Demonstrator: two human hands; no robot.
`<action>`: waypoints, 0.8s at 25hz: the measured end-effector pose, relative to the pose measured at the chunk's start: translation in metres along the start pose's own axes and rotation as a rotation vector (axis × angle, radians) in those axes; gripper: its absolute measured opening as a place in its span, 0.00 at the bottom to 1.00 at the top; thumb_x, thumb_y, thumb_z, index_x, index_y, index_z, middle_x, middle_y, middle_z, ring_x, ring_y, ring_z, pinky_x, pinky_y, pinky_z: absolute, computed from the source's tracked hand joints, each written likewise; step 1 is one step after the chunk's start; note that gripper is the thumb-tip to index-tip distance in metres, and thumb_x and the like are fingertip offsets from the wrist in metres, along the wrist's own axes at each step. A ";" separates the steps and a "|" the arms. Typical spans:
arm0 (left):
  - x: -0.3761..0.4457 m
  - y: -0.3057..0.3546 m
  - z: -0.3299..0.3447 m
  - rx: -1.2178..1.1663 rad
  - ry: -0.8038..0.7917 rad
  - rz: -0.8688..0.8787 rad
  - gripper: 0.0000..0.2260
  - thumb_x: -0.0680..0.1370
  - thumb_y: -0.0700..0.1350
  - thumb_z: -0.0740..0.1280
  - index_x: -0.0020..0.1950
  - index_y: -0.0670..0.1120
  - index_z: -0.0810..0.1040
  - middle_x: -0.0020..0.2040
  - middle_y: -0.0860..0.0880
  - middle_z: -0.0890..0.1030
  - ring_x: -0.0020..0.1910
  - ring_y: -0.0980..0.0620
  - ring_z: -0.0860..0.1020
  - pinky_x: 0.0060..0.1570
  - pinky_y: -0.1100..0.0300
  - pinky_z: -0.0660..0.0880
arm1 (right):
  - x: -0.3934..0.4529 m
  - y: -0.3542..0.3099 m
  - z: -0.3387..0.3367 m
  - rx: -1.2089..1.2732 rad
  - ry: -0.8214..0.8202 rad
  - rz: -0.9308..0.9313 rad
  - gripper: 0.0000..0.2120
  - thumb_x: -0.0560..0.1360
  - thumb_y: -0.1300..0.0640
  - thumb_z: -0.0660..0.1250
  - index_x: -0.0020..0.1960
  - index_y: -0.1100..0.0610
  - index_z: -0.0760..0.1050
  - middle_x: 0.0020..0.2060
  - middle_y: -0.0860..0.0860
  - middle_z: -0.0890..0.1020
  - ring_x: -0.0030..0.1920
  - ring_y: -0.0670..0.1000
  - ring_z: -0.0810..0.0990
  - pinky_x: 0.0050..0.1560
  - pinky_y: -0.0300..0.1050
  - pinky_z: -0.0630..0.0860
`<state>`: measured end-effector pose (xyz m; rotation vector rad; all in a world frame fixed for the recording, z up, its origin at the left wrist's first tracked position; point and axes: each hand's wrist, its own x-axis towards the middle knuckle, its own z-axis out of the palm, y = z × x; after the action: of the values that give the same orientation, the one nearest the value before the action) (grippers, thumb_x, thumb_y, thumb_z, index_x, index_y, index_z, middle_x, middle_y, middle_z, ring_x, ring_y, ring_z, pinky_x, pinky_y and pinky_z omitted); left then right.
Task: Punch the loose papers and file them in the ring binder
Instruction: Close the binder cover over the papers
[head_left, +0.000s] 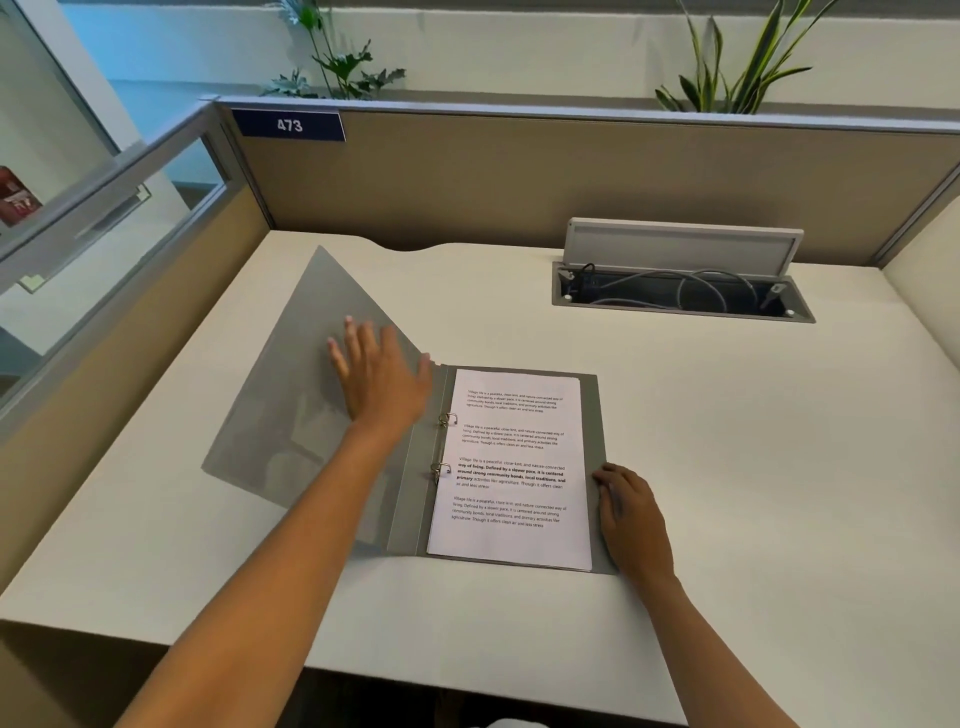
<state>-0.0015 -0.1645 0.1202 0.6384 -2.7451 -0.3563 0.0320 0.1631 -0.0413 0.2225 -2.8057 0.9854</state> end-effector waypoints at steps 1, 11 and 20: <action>0.005 -0.003 -0.008 0.043 0.034 -0.040 0.27 0.78 0.57 0.63 0.72 0.42 0.69 0.77 0.38 0.63 0.80 0.40 0.50 0.76 0.38 0.41 | 0.000 0.000 0.000 0.009 0.008 0.009 0.11 0.79 0.62 0.64 0.59 0.57 0.80 0.60 0.50 0.81 0.62 0.50 0.77 0.63 0.38 0.69; 0.027 -0.001 -0.073 -0.054 0.053 -0.344 0.38 0.75 0.57 0.69 0.77 0.43 0.57 0.78 0.36 0.56 0.75 0.34 0.61 0.71 0.38 0.59 | 0.000 0.000 0.000 0.121 0.052 0.050 0.11 0.77 0.63 0.67 0.57 0.55 0.81 0.58 0.49 0.82 0.61 0.51 0.79 0.63 0.44 0.74; 0.036 0.007 -0.100 0.033 -0.142 -0.350 0.40 0.76 0.62 0.66 0.79 0.44 0.53 0.78 0.35 0.58 0.76 0.33 0.57 0.72 0.31 0.55 | 0.000 0.001 -0.001 0.182 0.059 0.057 0.12 0.75 0.64 0.69 0.56 0.55 0.82 0.58 0.50 0.83 0.59 0.50 0.80 0.64 0.45 0.75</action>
<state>-0.0006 -0.1918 0.2234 1.1482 -2.7703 -0.4487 0.0315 0.1643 -0.0407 0.1336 -2.6839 1.2403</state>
